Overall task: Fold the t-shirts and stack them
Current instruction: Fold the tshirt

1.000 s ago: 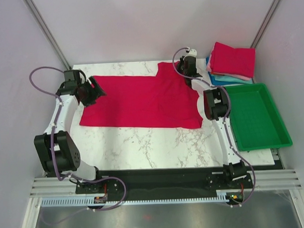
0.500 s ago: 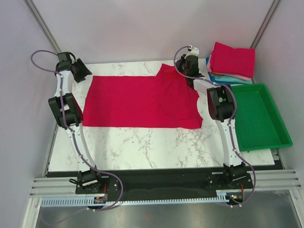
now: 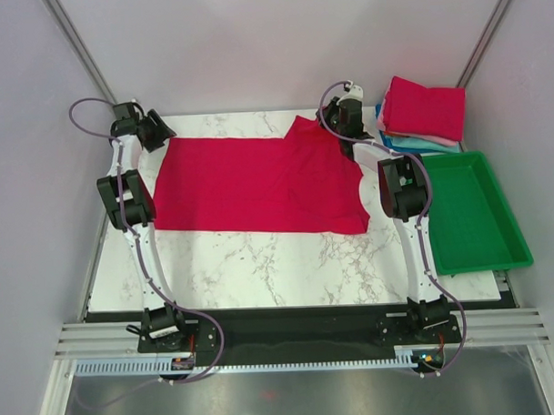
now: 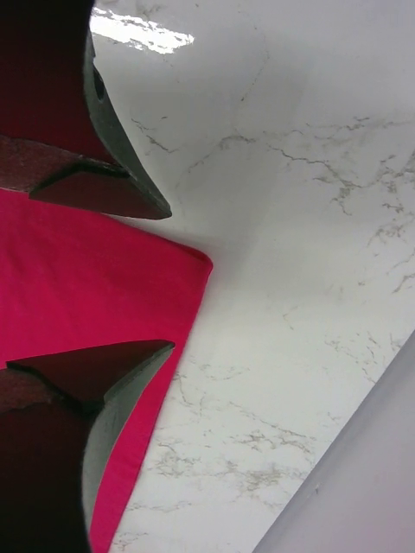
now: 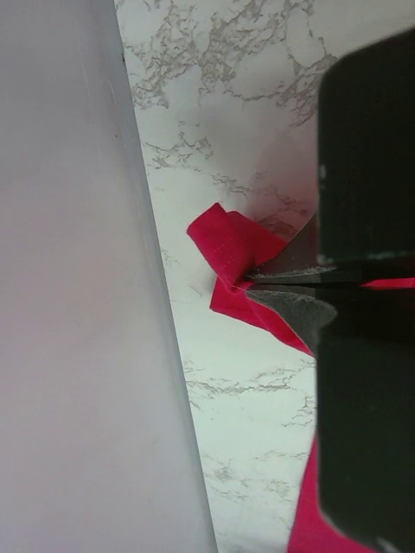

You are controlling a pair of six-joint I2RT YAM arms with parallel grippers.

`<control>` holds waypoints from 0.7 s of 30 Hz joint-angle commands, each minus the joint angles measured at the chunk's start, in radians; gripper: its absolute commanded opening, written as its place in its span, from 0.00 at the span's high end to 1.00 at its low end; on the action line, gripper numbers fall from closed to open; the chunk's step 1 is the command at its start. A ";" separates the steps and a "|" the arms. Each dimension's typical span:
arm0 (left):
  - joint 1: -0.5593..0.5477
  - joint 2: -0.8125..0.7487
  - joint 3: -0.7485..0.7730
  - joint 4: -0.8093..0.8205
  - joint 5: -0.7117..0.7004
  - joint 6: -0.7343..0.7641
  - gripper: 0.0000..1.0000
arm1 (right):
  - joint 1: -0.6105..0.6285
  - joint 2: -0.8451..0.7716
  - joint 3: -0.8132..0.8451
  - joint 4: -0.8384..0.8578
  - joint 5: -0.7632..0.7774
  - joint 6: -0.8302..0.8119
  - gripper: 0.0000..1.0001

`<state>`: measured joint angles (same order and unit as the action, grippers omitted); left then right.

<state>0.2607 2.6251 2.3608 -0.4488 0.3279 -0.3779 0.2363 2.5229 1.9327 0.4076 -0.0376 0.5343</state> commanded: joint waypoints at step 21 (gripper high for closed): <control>0.006 0.062 0.014 0.091 0.095 -0.105 0.51 | -0.003 -0.006 0.060 0.030 -0.064 0.078 1.00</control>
<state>0.2661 2.6736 2.3665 -0.3798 0.3874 -0.4603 0.2356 2.5229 1.9495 0.4061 -0.0799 0.5930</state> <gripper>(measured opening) 0.496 0.009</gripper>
